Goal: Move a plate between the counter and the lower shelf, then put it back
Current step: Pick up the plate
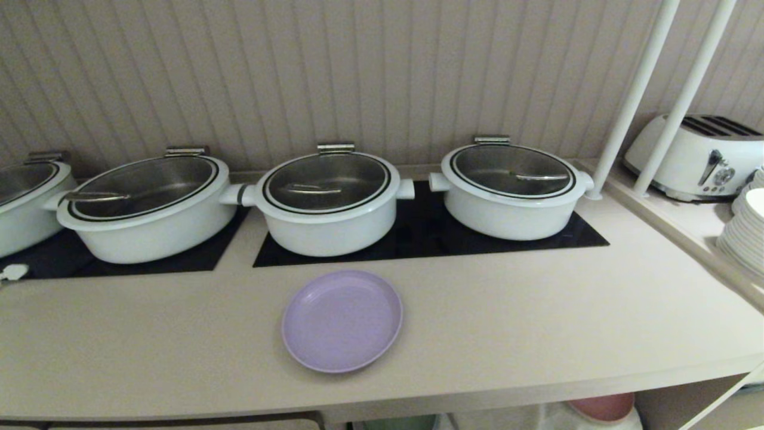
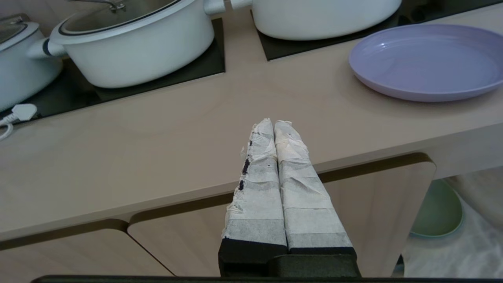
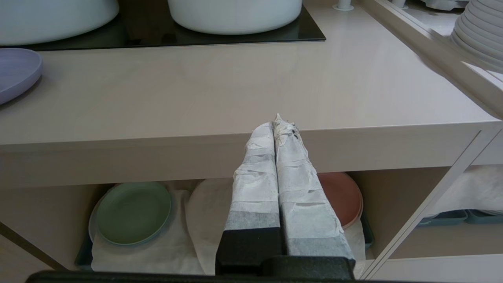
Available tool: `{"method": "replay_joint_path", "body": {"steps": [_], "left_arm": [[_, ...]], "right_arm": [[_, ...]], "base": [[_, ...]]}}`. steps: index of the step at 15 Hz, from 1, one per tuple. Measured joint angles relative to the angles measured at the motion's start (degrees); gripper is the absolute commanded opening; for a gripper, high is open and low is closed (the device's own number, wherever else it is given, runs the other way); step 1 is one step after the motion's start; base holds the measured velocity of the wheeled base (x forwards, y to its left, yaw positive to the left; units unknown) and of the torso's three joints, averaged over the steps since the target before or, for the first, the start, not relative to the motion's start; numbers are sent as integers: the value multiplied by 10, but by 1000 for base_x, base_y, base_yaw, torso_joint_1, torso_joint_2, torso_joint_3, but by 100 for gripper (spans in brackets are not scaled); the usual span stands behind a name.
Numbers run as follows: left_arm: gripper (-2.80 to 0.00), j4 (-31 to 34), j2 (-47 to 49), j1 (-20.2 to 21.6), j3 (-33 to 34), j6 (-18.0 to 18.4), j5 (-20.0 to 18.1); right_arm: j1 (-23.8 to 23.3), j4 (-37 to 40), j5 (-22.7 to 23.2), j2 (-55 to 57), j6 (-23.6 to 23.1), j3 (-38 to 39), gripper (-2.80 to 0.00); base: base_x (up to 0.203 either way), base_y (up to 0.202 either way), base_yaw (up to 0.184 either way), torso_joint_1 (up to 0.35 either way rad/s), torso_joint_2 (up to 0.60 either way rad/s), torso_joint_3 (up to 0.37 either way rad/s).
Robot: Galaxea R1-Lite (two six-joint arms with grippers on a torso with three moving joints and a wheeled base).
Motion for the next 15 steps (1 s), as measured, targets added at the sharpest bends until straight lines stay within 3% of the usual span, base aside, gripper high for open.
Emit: {"method": "replay_joint_path", "body": {"steps": [6,10,15], "left_arm": [[-280,0,0,0,1,-11,-1],[-280,1,0,0,4,-84,8],[-280,2,0,0,5,-94,10]], "right_arm": [[0,0,0,0,0,0,-280],[0,0,0,0,0,0,-280],[0,0,0,0,0,0,-280]], "base": [[0,0,0,0,0,0],[0,0,0,0,0,0],[0,0,0,0,0,0]]}}
